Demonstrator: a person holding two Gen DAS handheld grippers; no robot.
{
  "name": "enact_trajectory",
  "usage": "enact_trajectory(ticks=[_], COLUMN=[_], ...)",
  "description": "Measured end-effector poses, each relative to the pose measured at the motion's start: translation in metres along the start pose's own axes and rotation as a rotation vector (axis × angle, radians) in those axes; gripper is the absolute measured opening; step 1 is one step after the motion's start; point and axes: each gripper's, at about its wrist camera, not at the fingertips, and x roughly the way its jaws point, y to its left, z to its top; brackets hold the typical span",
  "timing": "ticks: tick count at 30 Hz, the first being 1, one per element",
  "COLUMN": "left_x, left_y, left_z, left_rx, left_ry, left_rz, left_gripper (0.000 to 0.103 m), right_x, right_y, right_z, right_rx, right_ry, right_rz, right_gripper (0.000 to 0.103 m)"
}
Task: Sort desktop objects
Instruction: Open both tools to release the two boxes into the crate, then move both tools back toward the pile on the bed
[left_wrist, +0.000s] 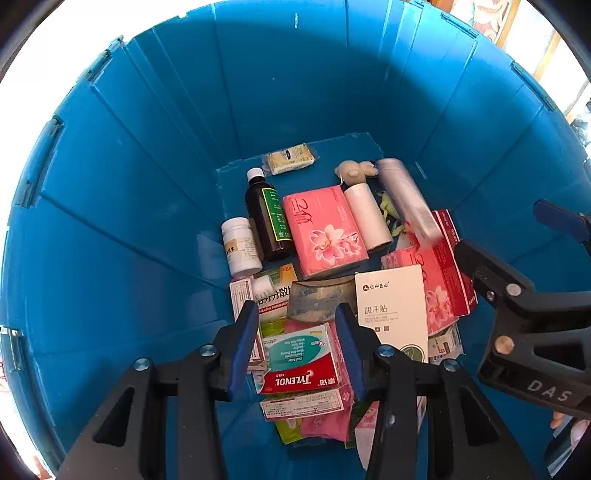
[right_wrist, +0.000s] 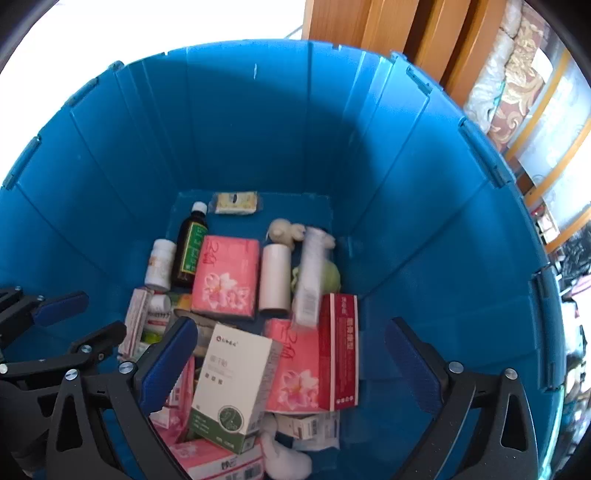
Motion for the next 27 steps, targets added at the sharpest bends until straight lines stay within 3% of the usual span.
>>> enact_trajectory(ticks=[8,15,21,25,27], left_x=[0.003,0.0,-0.035,-0.073,-0.098], left_y=[0.0,0.0,0.004,0.017,0.025], left_z=[-0.001,-0.002,-0.006,-0.018,-0.029], left_rx=[-0.003,-0.006,-0.038,-0.064,-0.062], left_ry=[0.022,0.013,-0.153,-0.237,-0.302], left_rz=[0.001,-0.01,0.004,-0.069,-0.07], left_gripper=[0.042,0.042,0.042,0.042,0.042], right_x=[0.012,0.01,-0.017,-0.047,-0.064], right_y=[0.001,0.002,-0.003,-0.003,0.003], right_z=[-0.002,-0.001,0.003,0.005,0.004], right_rx=[-0.011,-0.002,0.057,0.09,0.088], right_ry=[0.062,0.066,-0.04,-0.137,-0.177], right_rz=[-0.018,-0.034,-0.042,0.01,0.029], right_gripper=[0.103,0.103,0.103,0.103,0.103])
